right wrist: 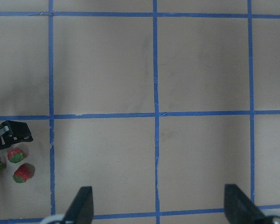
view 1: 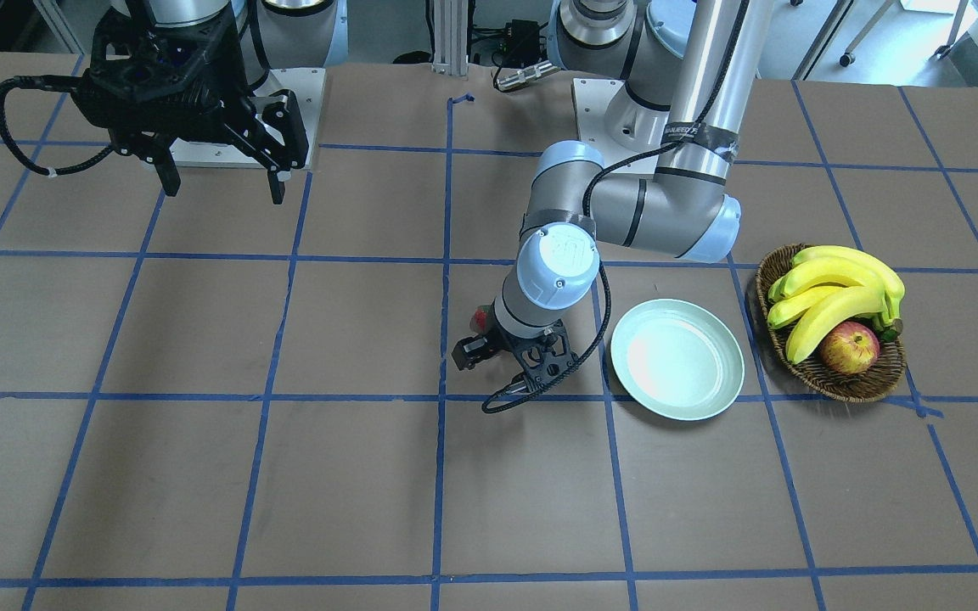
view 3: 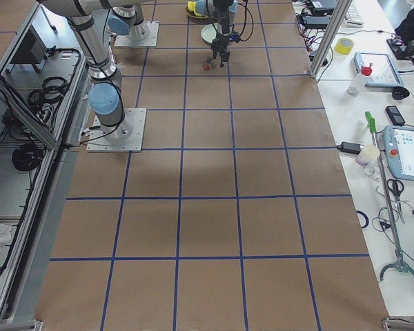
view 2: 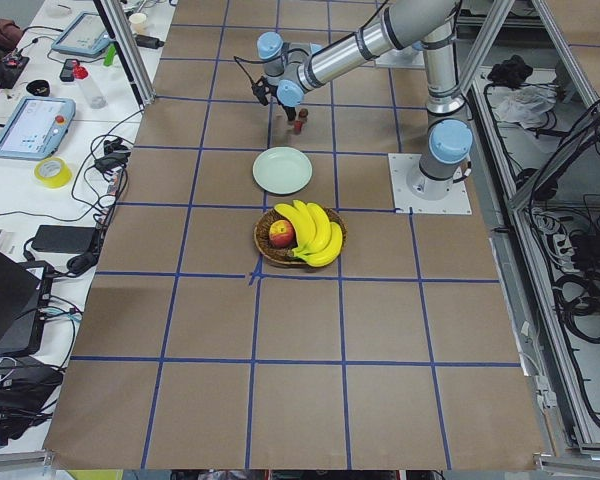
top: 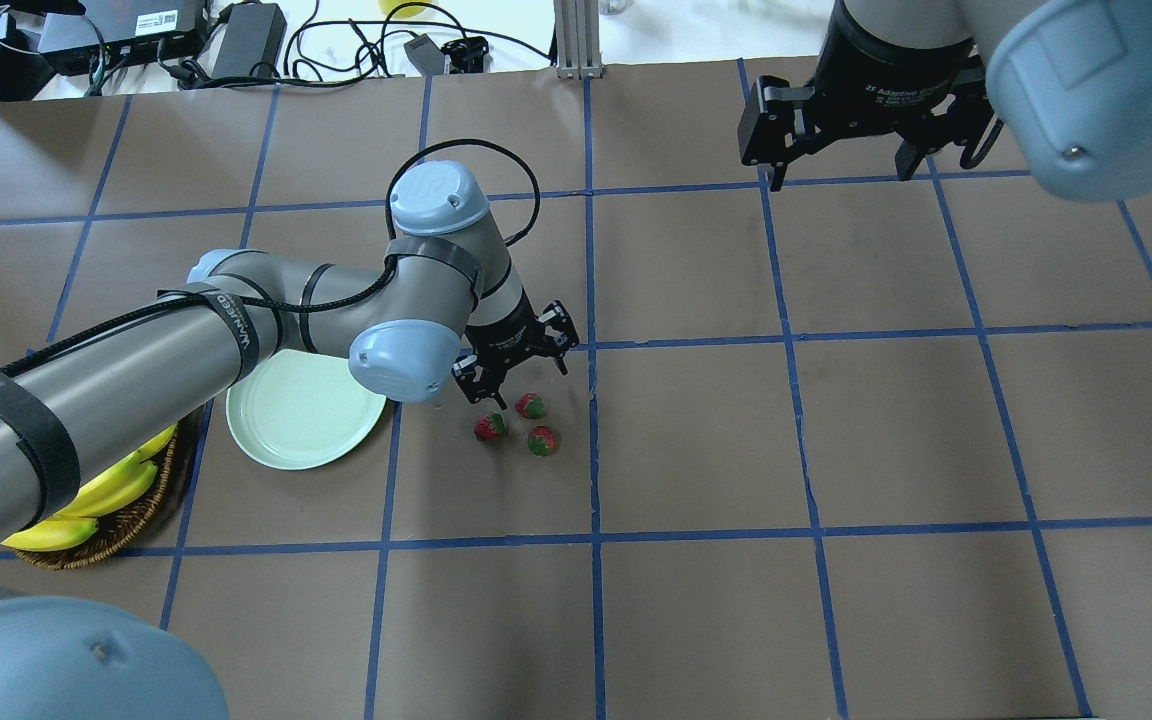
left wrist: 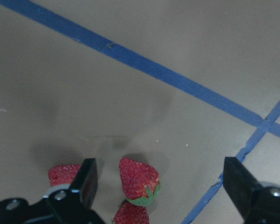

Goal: Collect all strawberries into plate
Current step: 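Lower the left gripper onto a strawberry in the cluster and grasp it, then lift the strawberry with the left gripper over the plate and release it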

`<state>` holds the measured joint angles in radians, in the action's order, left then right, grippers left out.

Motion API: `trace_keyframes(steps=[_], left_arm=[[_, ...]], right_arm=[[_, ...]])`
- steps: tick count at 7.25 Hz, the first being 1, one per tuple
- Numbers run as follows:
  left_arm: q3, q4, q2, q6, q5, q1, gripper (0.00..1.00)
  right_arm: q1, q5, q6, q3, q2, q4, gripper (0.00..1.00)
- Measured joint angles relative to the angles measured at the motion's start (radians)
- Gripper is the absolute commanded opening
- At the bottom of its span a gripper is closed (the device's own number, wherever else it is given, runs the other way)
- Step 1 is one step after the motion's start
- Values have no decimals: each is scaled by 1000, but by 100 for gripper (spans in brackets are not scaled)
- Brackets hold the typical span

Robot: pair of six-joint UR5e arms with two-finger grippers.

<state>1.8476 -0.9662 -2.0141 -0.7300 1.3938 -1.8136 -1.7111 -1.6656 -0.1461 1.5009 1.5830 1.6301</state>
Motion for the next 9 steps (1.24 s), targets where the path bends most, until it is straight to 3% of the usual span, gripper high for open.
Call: trace_keyframes(steps=[1,2,3,7,9], left_arm=[[6,-2,-2,-7,2,-8,58],[9,-4,-4,-7,3,-12,20],[10,-6,-5,-6,3,-13,0],[-19,7,16,5,11,-10,0],[-83,-31,42,74,71,21,0]], right_arm=[[0,2,-5,1,1,-3,100],[1,10,-6,2,2,-7,100],[2,31,-5,-2,3,-20,100],[0,66,5,-8,6,-57,100],[0,67,5,-7,6,-59,100]])
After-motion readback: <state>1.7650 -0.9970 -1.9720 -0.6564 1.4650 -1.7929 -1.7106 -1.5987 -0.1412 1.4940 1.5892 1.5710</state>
